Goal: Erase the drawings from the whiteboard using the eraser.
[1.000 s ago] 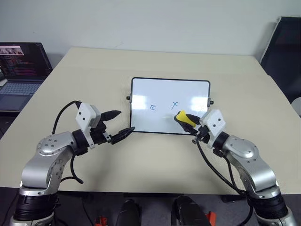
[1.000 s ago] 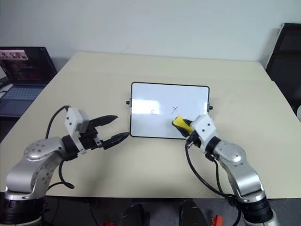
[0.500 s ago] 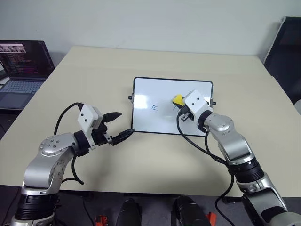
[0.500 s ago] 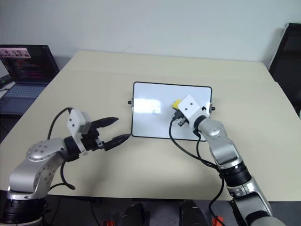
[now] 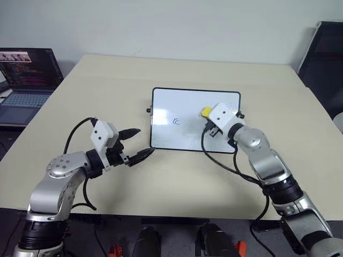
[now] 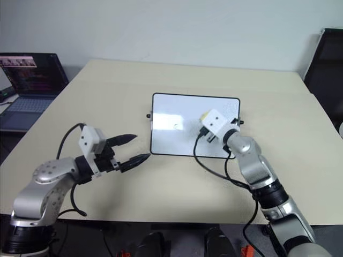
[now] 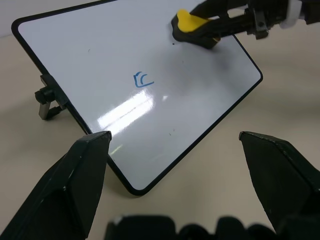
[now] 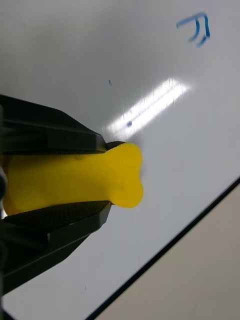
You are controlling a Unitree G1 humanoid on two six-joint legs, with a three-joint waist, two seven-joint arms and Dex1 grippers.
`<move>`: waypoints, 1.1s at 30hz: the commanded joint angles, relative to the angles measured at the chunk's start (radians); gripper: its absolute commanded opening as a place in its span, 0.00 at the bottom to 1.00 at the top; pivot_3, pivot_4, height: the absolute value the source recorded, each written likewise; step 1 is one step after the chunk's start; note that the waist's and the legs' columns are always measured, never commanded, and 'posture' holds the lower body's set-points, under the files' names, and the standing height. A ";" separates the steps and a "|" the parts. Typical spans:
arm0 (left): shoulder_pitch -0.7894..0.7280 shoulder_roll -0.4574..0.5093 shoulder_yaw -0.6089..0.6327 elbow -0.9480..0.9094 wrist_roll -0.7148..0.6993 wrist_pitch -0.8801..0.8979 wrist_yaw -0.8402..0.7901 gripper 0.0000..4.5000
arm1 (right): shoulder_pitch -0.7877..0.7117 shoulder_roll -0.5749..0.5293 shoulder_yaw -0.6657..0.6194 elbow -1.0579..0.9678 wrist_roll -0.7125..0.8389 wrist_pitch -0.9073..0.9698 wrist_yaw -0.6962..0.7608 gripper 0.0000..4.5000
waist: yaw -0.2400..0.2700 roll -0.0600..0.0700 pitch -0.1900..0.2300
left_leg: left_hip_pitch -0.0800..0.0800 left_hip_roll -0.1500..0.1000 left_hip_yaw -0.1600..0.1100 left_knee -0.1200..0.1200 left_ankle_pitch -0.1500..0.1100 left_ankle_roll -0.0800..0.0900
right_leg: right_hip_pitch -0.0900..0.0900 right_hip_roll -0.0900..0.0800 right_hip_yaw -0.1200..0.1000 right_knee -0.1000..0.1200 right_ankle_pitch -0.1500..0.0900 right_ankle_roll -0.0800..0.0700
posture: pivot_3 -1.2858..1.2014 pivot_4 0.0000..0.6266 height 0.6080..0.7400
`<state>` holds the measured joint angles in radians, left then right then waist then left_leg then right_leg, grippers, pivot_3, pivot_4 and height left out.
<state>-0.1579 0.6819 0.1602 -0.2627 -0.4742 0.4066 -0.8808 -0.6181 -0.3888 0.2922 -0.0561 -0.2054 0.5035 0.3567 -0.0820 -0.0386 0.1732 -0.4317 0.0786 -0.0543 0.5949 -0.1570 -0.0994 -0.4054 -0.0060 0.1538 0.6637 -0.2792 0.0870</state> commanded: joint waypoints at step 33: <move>0.006 -0.016 0.000 -0.030 0.000 -0.018 0.037 1.00 | 0.040 0.012 -0.059 -0.066 0.049 0.022 0.189 0.21 | -0.001 -0.001 0.000 | 0.001 0.001 0.000 -0.001 0.001 0.000 | -0.001 0.001 0.000 0.000 0.000 -0.001 | 0.52 0.24 1.00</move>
<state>-0.1499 0.6703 0.1433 -0.2636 -0.4716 0.4080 -0.8550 -0.5759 -0.3756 0.3003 -0.1031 -0.1892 0.5306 0.5612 -0.0833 -0.0395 0.1729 -0.4314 0.0796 -0.0539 0.5936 -0.1564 -0.0994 -0.4060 -0.0052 0.1539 0.6634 -0.2791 0.0865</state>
